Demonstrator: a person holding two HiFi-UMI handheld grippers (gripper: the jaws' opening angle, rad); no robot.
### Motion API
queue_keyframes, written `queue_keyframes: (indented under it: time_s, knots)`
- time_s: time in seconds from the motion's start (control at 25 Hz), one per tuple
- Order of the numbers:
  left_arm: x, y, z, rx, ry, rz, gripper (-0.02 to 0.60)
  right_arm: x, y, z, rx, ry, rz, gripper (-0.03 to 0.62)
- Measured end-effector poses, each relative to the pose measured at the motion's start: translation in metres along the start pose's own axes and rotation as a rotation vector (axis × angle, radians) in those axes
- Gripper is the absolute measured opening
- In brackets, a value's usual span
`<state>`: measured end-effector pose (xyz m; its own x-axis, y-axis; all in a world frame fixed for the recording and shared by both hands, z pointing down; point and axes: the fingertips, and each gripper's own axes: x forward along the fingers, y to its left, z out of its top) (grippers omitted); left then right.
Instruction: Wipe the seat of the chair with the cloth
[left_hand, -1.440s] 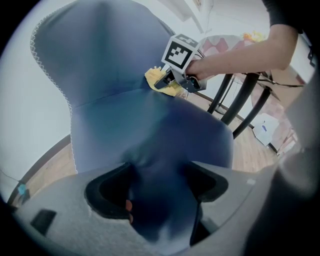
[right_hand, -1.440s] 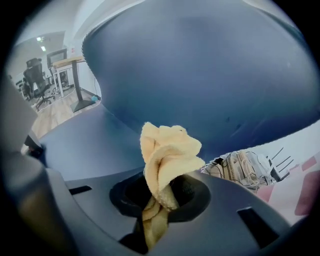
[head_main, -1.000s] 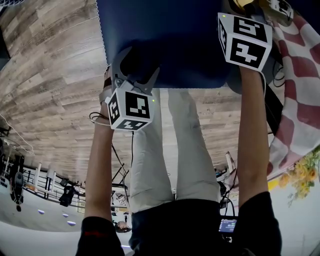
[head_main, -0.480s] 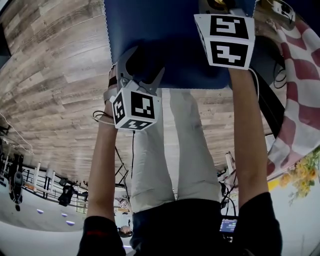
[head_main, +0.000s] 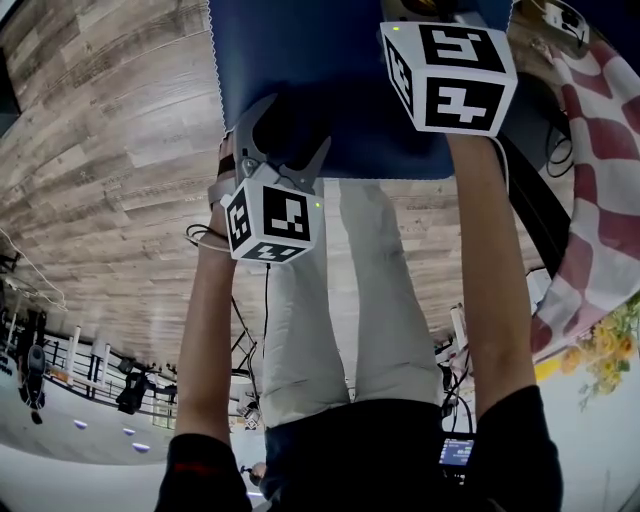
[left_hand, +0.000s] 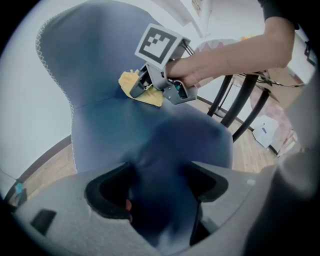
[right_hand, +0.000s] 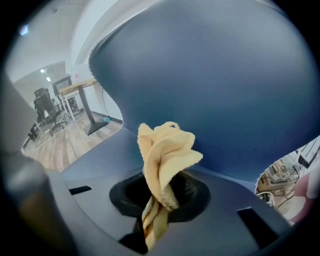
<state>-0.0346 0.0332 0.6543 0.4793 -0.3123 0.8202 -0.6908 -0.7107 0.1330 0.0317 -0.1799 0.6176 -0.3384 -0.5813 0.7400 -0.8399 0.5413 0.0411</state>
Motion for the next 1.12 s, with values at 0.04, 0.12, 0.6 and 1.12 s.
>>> queue_keyframes:
  time_s: [0.04, 0.12, 0.6, 1.12]
  knots:
    - [0.000, -0.001, 0.001, -0.001, -0.002, -0.001, 0.348, 0.001, 0.003, 0.002, -0.009, -0.004, -0.001, 0.055]
    - [0.000, -0.001, 0.002, 0.000, -0.007, -0.001, 0.348, 0.003, 0.007, 0.006, -0.017, -0.010, -0.006, 0.055]
    - [0.000, 0.001, 0.000, 0.000, -0.008, 0.002, 0.348, 0.011, 0.039, 0.018, -0.033, -0.037, 0.076, 0.055]
    - [-0.001, 0.001, 0.000, -0.002, -0.013, 0.005, 0.349, 0.019, 0.090, 0.031, -0.089, -0.044, 0.205, 0.055]
